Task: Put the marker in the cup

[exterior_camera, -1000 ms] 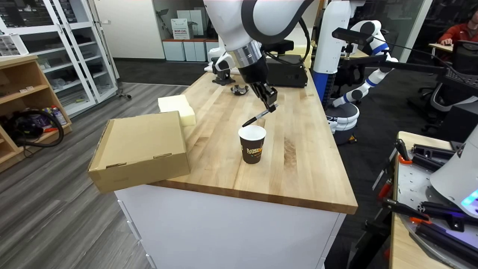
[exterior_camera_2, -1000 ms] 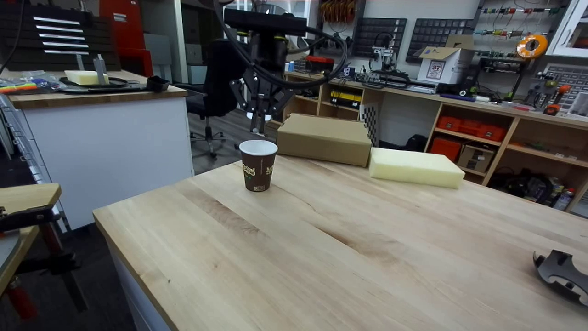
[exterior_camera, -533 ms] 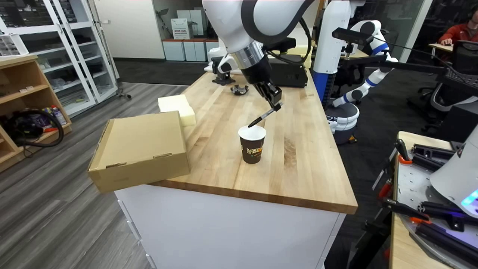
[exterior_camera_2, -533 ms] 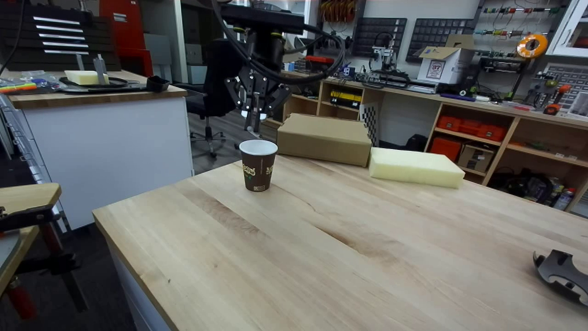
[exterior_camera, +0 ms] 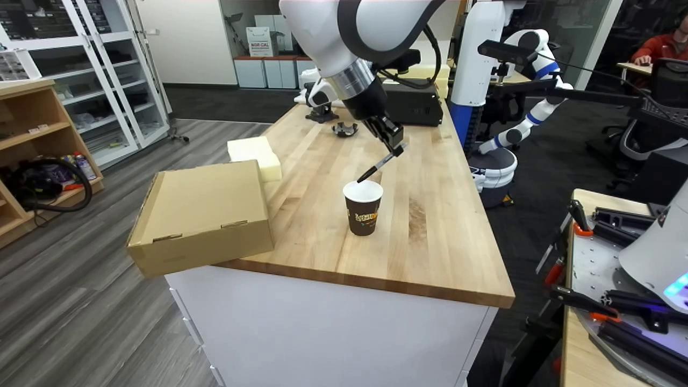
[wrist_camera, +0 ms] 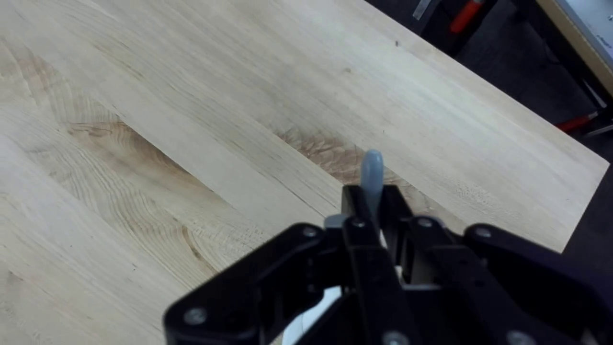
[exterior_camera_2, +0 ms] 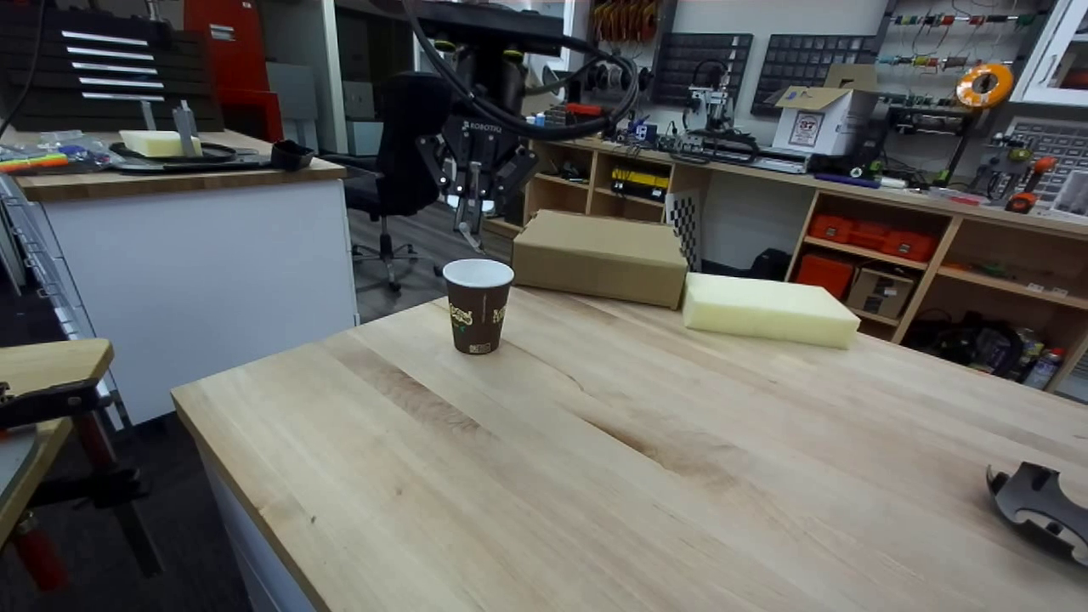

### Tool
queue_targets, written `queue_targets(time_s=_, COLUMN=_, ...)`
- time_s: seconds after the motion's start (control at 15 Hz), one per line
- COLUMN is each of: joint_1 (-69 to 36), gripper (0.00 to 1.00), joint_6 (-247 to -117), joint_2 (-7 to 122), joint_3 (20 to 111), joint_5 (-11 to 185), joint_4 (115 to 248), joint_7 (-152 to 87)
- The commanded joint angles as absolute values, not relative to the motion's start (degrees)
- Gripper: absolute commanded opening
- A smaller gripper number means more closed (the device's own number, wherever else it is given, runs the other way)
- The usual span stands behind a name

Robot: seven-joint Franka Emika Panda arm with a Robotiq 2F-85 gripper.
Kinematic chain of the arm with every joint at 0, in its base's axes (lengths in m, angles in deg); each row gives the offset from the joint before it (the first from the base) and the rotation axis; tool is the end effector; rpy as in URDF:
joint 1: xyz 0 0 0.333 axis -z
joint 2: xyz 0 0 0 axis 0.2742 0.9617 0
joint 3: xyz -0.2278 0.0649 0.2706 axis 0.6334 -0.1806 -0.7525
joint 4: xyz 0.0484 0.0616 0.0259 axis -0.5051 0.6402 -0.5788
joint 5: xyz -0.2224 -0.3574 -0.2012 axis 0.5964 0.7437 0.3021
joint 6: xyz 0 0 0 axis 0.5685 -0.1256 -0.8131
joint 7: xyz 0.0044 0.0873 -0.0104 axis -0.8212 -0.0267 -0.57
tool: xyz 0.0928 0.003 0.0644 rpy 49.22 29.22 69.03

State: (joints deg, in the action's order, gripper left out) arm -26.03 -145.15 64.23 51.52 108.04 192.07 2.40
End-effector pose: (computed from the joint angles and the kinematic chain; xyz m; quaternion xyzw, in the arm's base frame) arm 0.6417 0.1847 0.2951 0.8309 0.4806 -0.2450 0.1368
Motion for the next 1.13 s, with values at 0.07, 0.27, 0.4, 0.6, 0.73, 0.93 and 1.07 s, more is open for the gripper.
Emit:
queue_targets(time_s=0.07, joint_1=-26.99, gripper=0.38, joint_6=-141.35, joint_2=66.42, joint_3=51.47, joint_5=109.79, joint_4=188.33, joint_7=2.14)
queue_targets(time_s=0.27, joint_1=-27.03, gripper=0.57, joint_6=-141.08, joint_2=66.83, joint_3=51.51, joint_5=109.84, joint_4=187.64, joint_7=1.82)
queue_targets(time_s=0.4, joint_1=-27.22, gripper=0.7, joint_6=-144.81, joint_2=65.54, joint_3=51.66, joint_5=112.0, joint_4=188.9, joint_7=0.62)
queue_targets(time_s=0.6, joint_1=-27.4, gripper=0.89, joint_6=-151.66, joint_2=63.19, joint_3=51.96, joint_5=115.63, joint_4=190.75, joint_7=-2.06)
queue_targets(time_s=0.73, joint_1=-26.84, gripper=0.77, joint_6=-150.61, joint_2=65.29, joint_3=51.72, joint_5=114.37, joint_4=188.95, joint_7=-0.3)
queue_targets(time_s=0.93, joint_1=-27.01, gripper=0.94, joint_6=-152.02, joint_2=64.44, joint_3=51.73, joint_5=115.44, joint_4=189.15, joint_7=-1.46)
queue_targets(time_s=1.07, joint_1=-27.08, gripper=0.95, joint_6=-152.03, joint_2=64.3, joint_3=51.72, joint_5=115.5, joint_4=189.21, joint_7=-1.62)
